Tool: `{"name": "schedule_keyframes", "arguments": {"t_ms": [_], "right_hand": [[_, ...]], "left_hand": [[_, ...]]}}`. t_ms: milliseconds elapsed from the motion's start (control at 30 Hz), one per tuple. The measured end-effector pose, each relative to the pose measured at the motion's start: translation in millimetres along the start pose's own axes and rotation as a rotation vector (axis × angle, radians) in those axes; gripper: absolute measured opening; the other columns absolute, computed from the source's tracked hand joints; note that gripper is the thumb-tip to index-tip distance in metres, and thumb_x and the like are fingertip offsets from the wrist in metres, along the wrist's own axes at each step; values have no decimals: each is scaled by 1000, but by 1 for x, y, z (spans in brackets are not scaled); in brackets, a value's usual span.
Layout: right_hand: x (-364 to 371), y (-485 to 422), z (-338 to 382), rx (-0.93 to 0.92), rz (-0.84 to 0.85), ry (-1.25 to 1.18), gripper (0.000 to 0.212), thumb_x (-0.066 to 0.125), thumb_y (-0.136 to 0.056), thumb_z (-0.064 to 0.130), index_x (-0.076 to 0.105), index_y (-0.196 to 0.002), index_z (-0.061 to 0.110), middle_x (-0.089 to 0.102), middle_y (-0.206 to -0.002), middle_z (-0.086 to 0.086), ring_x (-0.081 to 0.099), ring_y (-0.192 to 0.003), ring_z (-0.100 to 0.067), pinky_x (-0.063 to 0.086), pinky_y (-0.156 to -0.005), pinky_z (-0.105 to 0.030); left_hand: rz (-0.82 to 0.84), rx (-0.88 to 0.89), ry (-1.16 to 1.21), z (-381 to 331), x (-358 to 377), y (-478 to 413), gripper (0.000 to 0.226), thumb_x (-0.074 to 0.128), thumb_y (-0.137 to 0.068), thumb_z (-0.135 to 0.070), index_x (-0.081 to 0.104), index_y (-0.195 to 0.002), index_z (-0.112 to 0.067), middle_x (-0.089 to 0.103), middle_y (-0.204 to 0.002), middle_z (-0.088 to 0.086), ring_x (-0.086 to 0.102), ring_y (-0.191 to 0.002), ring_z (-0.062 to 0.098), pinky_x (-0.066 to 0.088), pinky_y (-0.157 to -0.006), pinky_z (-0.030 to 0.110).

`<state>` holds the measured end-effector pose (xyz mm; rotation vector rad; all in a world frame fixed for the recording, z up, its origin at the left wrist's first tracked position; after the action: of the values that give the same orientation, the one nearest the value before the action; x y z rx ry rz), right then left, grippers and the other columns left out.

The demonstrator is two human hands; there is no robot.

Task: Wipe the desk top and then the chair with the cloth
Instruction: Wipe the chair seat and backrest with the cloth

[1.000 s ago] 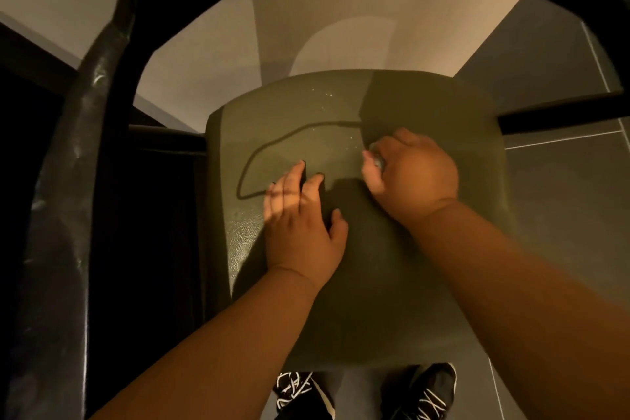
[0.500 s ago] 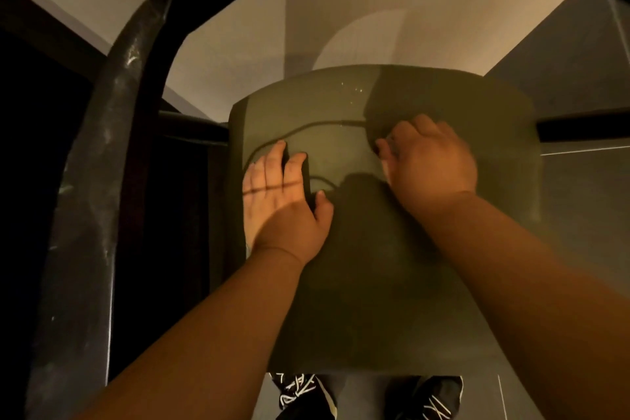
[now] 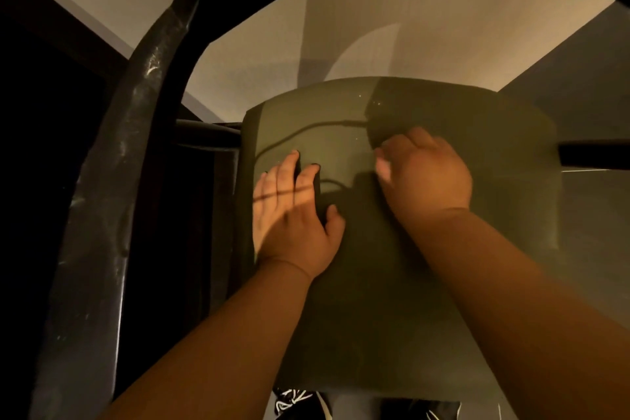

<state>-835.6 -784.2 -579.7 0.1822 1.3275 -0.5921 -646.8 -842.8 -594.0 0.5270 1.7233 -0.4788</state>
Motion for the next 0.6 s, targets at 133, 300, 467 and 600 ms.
{"name": "schedule_keyframes", "arguments": {"t_ms": [133,300,467,600], "right_hand": [[-3,-7,17,54,-22,-120,32,52,-96,34,68,-79,11,62,-82,-11,57,-69,-34,45,-55,-36],[21,-3,59,-104,78,-127,33,53,-94,39,67,-80,12,62,-85,-12,59,-71,-34,47,-57,-35],[0,-19,5,7,9,-19,29,54,-90,36,68,-79,13,63,-84,-12,60,-68,-38,46,-51,-35],[5,-21,39,-56,-2,-157,31,53,-93,36,69,-82,12,64,-84,-11,59,-69,-33,45,-56,-33]], "left_hand": [[-13,-11,5,1,2,0,68,55,-85,-47,48,-145,-18,37,-160,11,33,-145,33,22,-125,51],[-57,-3,75,3,3,0,74,57,-82,-46,48,-146,-10,41,-158,13,36,-143,34,21,-125,51],[-2,-19,1,-1,0,-1,76,53,-84,-50,43,-149,-12,37,-160,10,34,-145,32,19,-127,49],[-19,-27,19,2,2,0,79,54,-82,-50,42,-150,-11,38,-160,11,34,-144,32,19,-127,48]]}}
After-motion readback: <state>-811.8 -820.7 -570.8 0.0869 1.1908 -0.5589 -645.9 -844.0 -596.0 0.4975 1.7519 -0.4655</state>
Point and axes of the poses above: each hand's wrist, its own y-axis away from the middle knuckle, its own x-axis out of the palm, z = x × y, the point moved 1 cm from there along -y, towards the middle knuckle
